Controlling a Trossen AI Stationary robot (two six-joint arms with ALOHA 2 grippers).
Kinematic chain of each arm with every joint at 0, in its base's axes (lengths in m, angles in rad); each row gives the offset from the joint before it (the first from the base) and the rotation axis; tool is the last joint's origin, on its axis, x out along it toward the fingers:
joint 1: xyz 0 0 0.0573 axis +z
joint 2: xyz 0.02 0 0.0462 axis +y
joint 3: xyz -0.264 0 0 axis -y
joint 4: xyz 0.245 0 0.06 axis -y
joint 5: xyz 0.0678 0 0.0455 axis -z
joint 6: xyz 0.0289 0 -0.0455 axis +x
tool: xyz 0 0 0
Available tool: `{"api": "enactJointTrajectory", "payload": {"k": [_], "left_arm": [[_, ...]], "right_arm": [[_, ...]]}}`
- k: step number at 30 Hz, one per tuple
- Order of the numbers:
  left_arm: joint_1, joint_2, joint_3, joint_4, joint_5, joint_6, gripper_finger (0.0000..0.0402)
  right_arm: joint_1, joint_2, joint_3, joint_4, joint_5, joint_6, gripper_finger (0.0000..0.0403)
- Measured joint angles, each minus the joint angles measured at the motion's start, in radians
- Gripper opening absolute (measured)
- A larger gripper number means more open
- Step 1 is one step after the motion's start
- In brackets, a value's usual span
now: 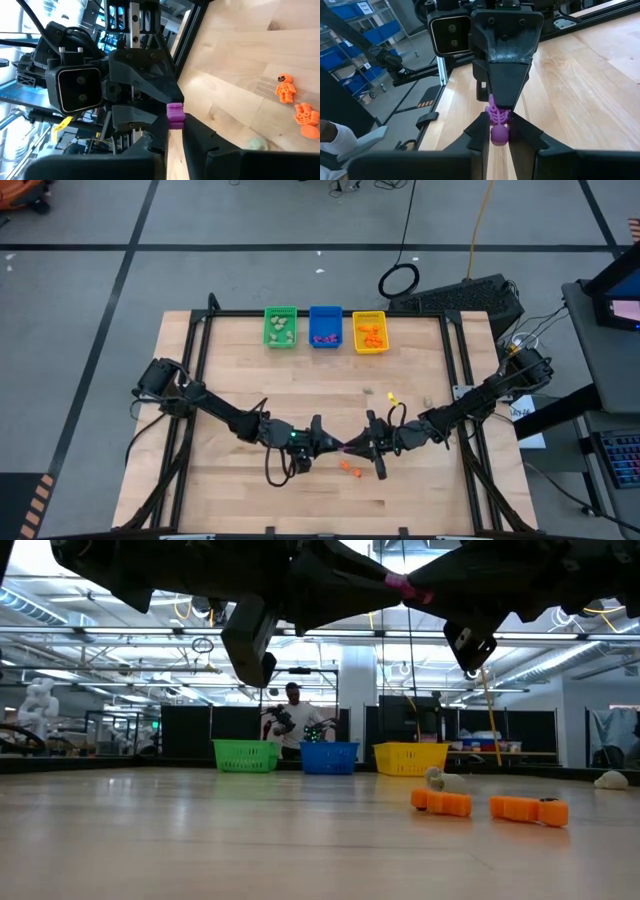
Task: Sort Halloween decoration
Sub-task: Put the purple skeleton toy into the blue bin
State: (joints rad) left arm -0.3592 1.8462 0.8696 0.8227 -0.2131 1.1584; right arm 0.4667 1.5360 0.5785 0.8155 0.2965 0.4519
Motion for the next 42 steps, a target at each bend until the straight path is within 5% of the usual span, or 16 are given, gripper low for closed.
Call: {"api": "enactJointTrajectory", "payload": {"k": [8, 24, 30, 42], "left_arm": [[0.0, 0.0, 0.0, -0.001, 0.002, -0.001, 0.0015], [-0.005, 0.0, 0.0, 0.015, -0.004, -0.108, 0.0012], [-0.016, 0.0, 0.0, 0.085, -0.087, -0.223, 0.0012], [-0.088, -0.001, 0.0, 0.384, -0.38, -0.491, 0.0011]], "right_arm": [[0.0, 0.0, 0.0, 0.003, 0.014, 0.0, 0.0068], [-0.001, -0.152, 0.0, -0.143, 0.02, -0.048, 0.0209], [0.0, -0.286, 0.0, -0.284, 0.033, -0.191, 0.0228], [0.0, -0.336, 0.0, -0.687, 0.301, -0.169, 0.0222]]}}
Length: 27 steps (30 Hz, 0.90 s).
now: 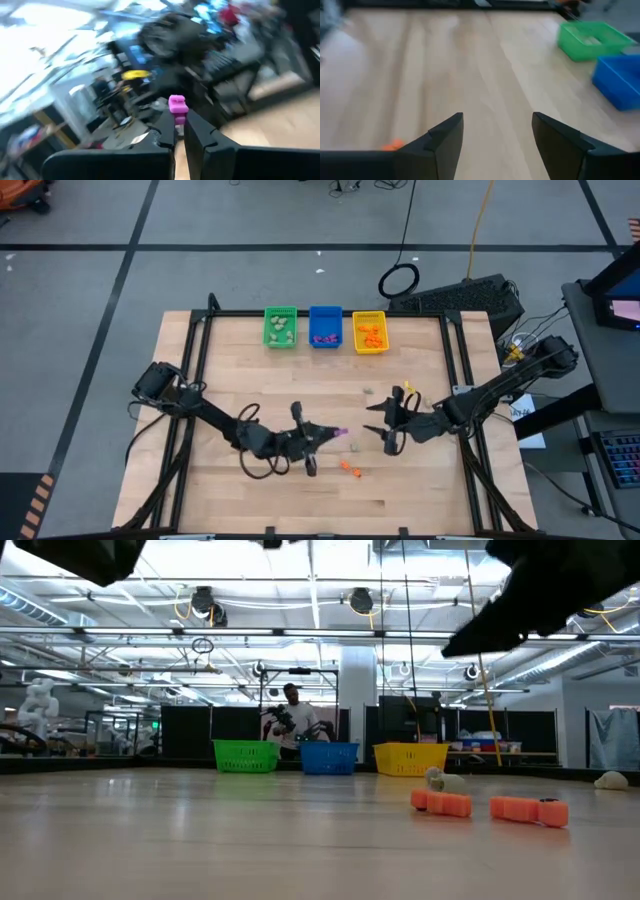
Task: Sort Halloween decoration
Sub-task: Put the purple skeleton toy into the blue bin
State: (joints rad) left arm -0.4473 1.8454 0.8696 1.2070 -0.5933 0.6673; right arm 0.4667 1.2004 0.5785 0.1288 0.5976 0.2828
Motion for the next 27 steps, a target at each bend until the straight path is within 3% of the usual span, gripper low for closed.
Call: {"api": "enactJointTrajectory", "payload": {"k": [5, 15, 27], "left_arm": [[-0.03, -0.001, 0.0, 0.145, -0.12, -0.152, 0.0011], [-0.044, -0.001, 0.0, 0.262, -0.106, -0.616, 0.0027], [-0.043, 0.0, 0.0, 0.336, -0.099, -0.688, 0.0029]], "right_arm": [[-0.001, 0.038, 0.0, -0.055, 0.085, 0.064, 0.0222], [-0.003, 0.053, 0.0, -0.028, 0.086, 0.068, 0.0222], [-0.003, 0.053, 0.0, -0.029, 0.086, 0.069, 0.0222]]}}
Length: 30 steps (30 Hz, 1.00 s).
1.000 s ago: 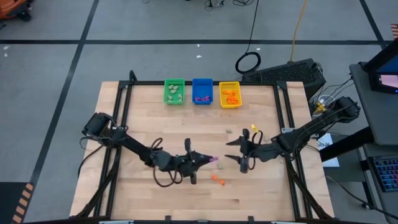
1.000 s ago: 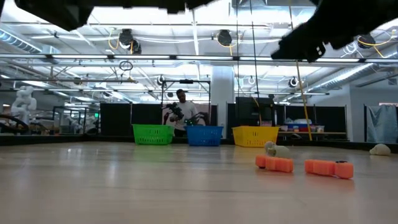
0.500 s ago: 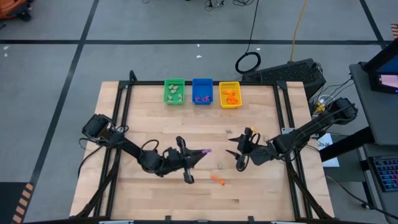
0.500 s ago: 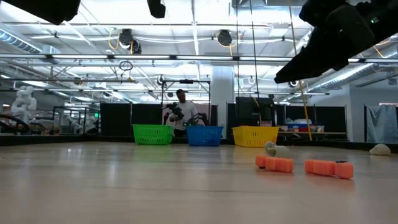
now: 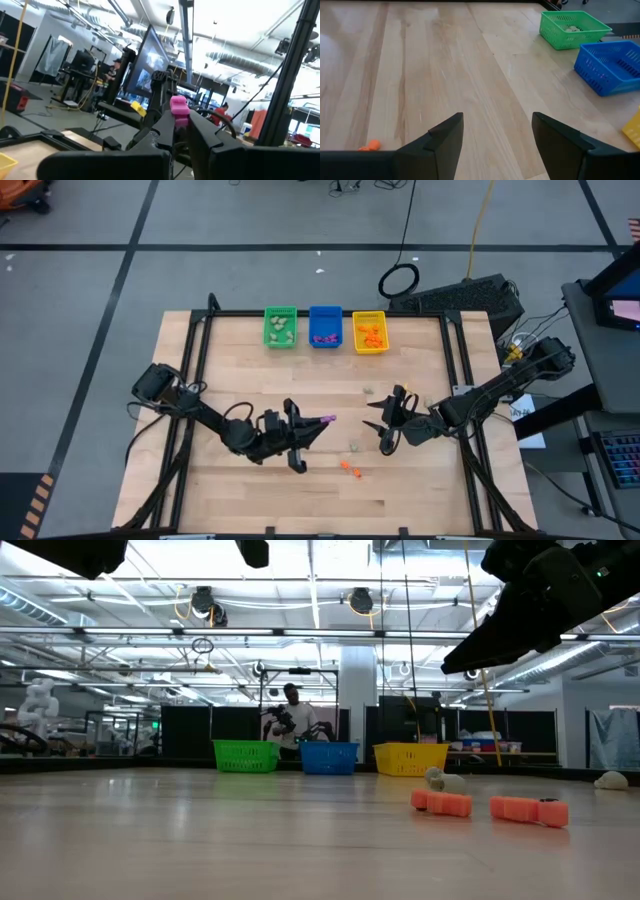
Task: Sort Halloween decoration
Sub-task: Put the purple skeleton toy into the blue bin
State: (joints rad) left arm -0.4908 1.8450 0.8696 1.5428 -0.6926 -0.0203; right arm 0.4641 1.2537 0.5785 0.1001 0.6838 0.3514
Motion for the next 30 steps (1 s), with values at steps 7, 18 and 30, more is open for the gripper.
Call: {"api": "enactJointTrajectory", "payload": {"k": [7, 18, 30], "left_arm": [[0.0, 0.0, 0.0, -0.011, 0.0, 0.175, 0.003], [0.003, 0.0, 0.0, -0.038, 0.0, 0.921, 0.003], [0.035, 0.001, 0.0, -0.206, -0.002, 1.364, 0.003]], "right_arm": [[0.0, 0.0, 0.0, 0.0, -0.003, 0.0, 0.0222], [0.0, 0.0, 0.0, 0.0, -0.004, 0.0, 0.0222], [0.0, 0.0, 0.0, 0.0, -0.004, 0.0, 0.0222]]}}
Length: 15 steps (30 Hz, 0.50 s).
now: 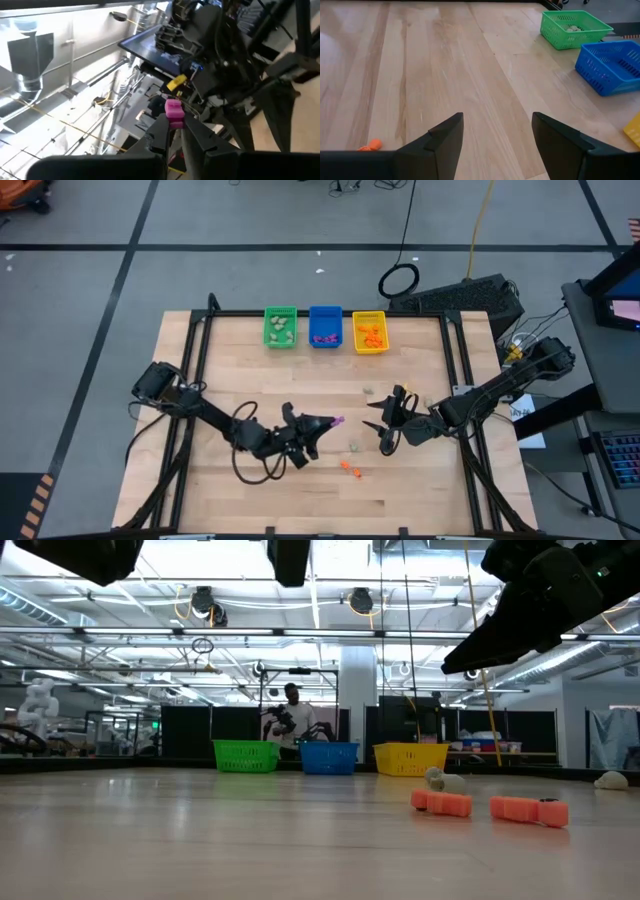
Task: Sort Halloween decoration
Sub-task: Put the purple skeleton toy into the blue bin
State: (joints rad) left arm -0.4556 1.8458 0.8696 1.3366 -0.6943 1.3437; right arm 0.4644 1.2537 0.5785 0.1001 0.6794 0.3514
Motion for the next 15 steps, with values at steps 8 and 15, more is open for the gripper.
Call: {"api": "enactJointTrajectory", "payload": {"k": [8, 15], "left_arm": [[0.038, 0.0, 0.0, -0.007, -0.075, -0.106, 0.003], [0.179, 0.0, 0.0, -0.015, -0.113, -0.134, 0.003]], "right_arm": [[0.0, 0.0, 0.0, 0.0, 0.0, 0.002, 0.0222], [0.0, 0.0, 0.0, 0.0, 0.0, 0.004, 0.0222]]}}
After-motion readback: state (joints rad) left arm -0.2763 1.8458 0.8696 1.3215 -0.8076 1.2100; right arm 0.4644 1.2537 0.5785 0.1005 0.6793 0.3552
